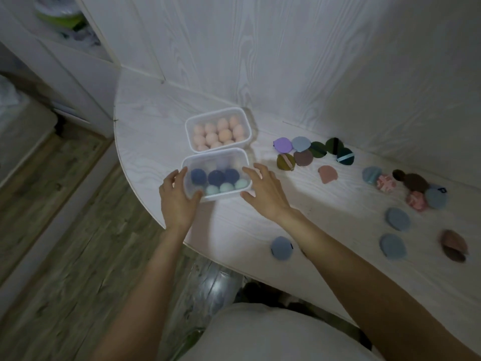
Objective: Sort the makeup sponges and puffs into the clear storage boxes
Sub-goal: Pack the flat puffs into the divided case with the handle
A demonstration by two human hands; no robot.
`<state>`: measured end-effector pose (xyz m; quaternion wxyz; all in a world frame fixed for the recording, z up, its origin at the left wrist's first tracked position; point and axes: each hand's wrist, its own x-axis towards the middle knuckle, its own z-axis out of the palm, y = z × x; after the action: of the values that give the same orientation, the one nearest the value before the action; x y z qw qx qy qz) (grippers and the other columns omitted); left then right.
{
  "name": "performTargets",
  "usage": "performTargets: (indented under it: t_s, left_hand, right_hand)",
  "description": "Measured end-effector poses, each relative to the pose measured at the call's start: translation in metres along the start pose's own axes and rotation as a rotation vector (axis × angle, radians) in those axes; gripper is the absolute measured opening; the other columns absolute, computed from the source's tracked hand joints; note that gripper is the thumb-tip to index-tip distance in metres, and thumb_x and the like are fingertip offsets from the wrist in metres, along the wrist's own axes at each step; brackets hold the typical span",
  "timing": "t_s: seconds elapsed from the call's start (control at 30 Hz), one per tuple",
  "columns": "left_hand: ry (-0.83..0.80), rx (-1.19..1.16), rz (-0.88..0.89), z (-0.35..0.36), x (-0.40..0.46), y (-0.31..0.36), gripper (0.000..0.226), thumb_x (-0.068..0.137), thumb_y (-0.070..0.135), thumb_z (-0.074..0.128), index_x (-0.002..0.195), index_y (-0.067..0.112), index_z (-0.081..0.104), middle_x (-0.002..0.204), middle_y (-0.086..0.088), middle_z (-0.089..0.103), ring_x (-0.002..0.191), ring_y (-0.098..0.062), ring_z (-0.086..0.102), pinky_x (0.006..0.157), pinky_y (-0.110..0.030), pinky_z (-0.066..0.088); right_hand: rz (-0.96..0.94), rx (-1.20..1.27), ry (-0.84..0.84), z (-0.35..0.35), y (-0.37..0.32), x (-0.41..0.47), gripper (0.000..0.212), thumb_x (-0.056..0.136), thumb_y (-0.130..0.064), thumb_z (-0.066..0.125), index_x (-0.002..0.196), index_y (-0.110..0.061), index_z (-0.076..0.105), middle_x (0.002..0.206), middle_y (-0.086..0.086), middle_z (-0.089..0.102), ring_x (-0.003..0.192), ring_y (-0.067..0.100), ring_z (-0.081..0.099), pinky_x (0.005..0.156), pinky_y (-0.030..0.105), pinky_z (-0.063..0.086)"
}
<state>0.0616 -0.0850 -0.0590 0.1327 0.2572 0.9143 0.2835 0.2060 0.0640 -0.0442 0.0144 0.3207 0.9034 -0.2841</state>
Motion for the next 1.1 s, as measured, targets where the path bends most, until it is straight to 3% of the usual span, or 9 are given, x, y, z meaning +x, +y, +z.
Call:
performTargets:
  t_s: [0.1,0.17,0.3,0.47,0.6,0.7,0.87,0.97,1.1]
  left_hand:
    - [0.046,0.035,0.270,0.003,-0.006,0.025,0.040,0.085,0.019,0.062,0.124,0.015,0.054,0.128,-0.010,0.055,0.116,-0.029,0.047,0.096,-0.036,0.039]
    - [-0.035,-0.019,0.427,0.011,-0.014,0.049,0.033,0.085,0.021,0.059,0.117,0.015,0.059,0.113,-0.007,0.064,0.103,-0.025,0.055,0.084,-0.033,0.044]
    - [-0.373,-0.114,0.706,0.049,-0.044,0.114,0.029,0.090,0.030,0.053,0.116,0.021,0.062,0.093,0.005,0.069,0.084,-0.013,0.061,0.072,-0.025,0.047]
    - [-0.782,0.109,0.890,0.132,-0.090,0.197,0.028,0.092,0.037,0.051,0.118,0.031,0.057,0.102,0.010,0.066,0.092,-0.008,0.059,0.075,-0.021,0.044]
    - [-1.042,0.250,0.895,0.186,-0.134,0.261,0.031,0.091,0.036,0.050,0.121,0.031,0.053,0.113,0.007,0.063,0.100,-0.015,0.059,0.087,-0.027,0.046]
    - [-1.171,0.264,0.871,0.216,-0.176,0.292,0.030,0.090,0.033,0.053,0.120,0.027,0.056,0.114,0.004,0.062,0.103,-0.017,0.057,0.088,-0.026,0.042]
    - [-1.329,0.099,0.667,0.254,-0.235,0.311,0.029,0.089,0.033,0.058,0.117,0.024,0.057,0.109,-0.003,0.064,0.093,-0.018,0.061,0.069,-0.026,0.046]
    - [-1.386,-0.043,0.541,0.261,-0.267,0.320,0.035,0.090,0.033,0.057,0.124,0.022,0.052,0.104,-0.002,0.061,0.091,-0.016,0.061,0.080,-0.030,0.047]
    - [-1.347,-0.217,0.277,0.264,-0.290,0.319,0.041,0.090,0.033,0.058,0.126,0.017,0.047,0.108,-0.005,0.060,0.089,-0.018,0.062,0.083,-0.035,0.050]
  right_hand:
    - [-0.006,0.064,0.085,-0.019,0.012,-0.022,0.044,0.091,-0.025,0.057,0.133,-0.018,0.046,0.138,0.008,0.041,0.126,0.024,0.037,0.102,0.032,0.033]
    - [0.036,0.092,0.115,-0.032,0.024,-0.047,0.035,0.092,-0.026,0.054,0.127,-0.019,0.053,0.124,0.004,0.053,0.114,0.019,0.048,0.092,0.029,0.040]
    - [0.223,0.125,0.212,-0.051,0.067,-0.122,0.023,0.091,-0.028,0.055,0.112,-0.022,0.061,0.094,-0.003,0.064,0.084,0.011,0.058,0.073,0.028,0.049]
    - [0.531,0.144,0.419,-0.055,0.132,-0.236,0.019,0.091,-0.024,0.058,0.108,-0.018,0.064,0.094,-0.001,0.066,0.086,0.014,0.061,0.076,0.029,0.049]
    - [0.819,0.046,0.613,-0.059,0.175,-0.314,0.026,0.088,-0.019,0.061,0.113,-0.013,0.063,0.111,0.009,0.063,0.103,0.029,0.056,0.088,0.036,0.044]
    - [1.042,-0.085,0.708,-0.065,0.211,-0.369,0.042,0.084,-0.022,0.065,0.123,-0.010,0.057,0.123,0.016,0.056,0.113,0.039,0.048,0.094,0.044,0.040]
    - [1.456,-0.056,0.382,-0.059,0.257,-0.417,0.086,0.082,-0.050,0.061,0.148,-0.027,0.011,0.157,0.009,0.005,0.141,0.042,0.004,0.109,0.061,0.012]
    - [1.398,-0.014,0.307,-0.051,0.265,-0.426,0.088,0.084,-0.030,0.062,0.148,-0.033,0.002,0.158,0.001,-0.005,0.140,0.044,-0.005,0.108,0.067,0.010]
    - [1.052,-0.053,0.381,-0.037,0.261,-0.443,0.091,0.066,-0.004,0.058,0.143,-0.036,0.020,0.156,-0.003,0.011,0.143,0.036,-0.001,0.108,0.065,0.008]
